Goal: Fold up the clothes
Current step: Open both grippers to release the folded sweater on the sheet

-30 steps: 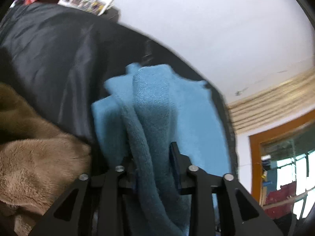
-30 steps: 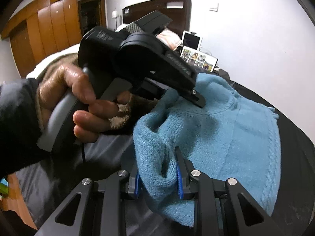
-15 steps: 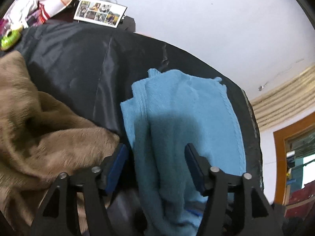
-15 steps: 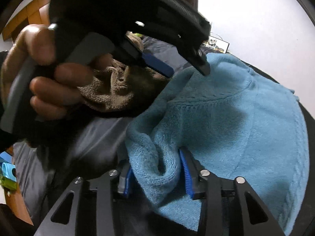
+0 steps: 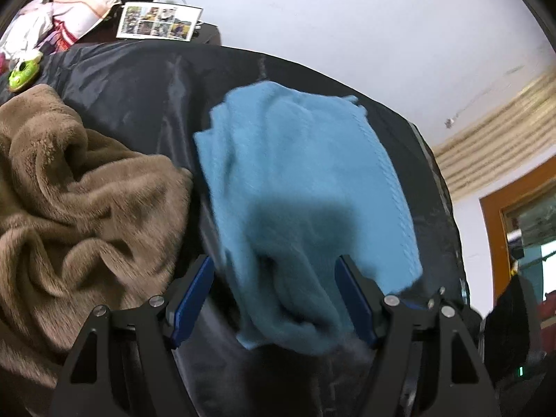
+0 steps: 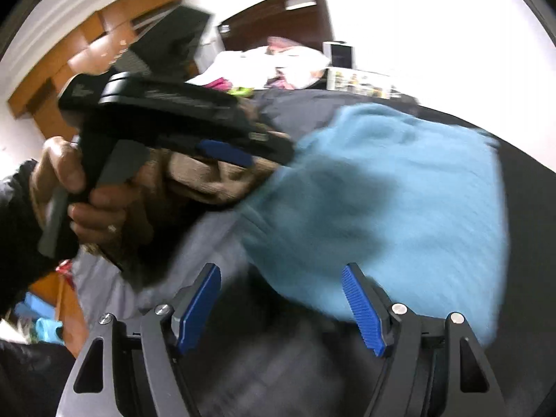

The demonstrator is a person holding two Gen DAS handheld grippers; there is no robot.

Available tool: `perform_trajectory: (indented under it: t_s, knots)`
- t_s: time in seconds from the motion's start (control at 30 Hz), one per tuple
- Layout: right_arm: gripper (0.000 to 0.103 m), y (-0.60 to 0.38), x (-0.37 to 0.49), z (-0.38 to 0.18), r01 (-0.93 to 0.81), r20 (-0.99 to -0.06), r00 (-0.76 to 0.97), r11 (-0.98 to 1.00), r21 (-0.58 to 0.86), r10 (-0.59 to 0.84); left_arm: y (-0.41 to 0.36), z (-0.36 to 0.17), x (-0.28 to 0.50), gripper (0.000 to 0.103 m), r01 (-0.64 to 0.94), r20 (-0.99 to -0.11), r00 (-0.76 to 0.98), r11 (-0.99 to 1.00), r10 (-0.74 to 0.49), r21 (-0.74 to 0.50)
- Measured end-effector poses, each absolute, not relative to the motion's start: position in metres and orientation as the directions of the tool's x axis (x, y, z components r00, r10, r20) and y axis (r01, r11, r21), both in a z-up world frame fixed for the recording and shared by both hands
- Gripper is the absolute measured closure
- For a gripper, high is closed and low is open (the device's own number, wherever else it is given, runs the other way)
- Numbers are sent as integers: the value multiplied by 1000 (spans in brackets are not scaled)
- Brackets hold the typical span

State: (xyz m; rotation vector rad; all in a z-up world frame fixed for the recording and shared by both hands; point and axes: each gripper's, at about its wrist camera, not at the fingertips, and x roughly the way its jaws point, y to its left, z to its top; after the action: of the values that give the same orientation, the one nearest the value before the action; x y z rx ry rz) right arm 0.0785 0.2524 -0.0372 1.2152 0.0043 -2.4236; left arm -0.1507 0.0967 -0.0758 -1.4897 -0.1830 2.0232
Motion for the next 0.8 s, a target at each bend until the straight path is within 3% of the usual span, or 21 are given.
perform_trajectory:
  t_s: [0.17,0.37,0.43,0.47,0.5,0.6,0.8]
  knots:
    - [29,298,83,-49,220,-799,-541,-961,169,-264,114,-73,-135,25,-442,-801,-120,-754,587,-487]
    - [29,346,89,-54,65,-820,-550,-987,146,-157,131,-105,-131,27,-384,-871,-78,-821,485,-423]
    - [29,357,89,-55,35,-820,-556,-990,139,-135,129,-110,-130,38,-373,-891,-90,-845,445,-384]
    - [29,361,91,-55,30,-821,-557,-990,135,-129,126,-112,-131,53,-362,-896,-92,-853,434,-376]
    - [29,360,88,-58,24,-822,-556,-991,132,-123,123,-113,-132,57,-349,-899,-92,-860,427,-373]
    - [29,361,79,-65,9,-821,-560,-992,128,-111,114,-116,-136,63,-321,-903,-88,-870,420,-373]
    - [29,356,54,-78,-29,-811,-584,-998,54,-27,117,-121,-134,64,-349,-913,-104,-874,394,-338]
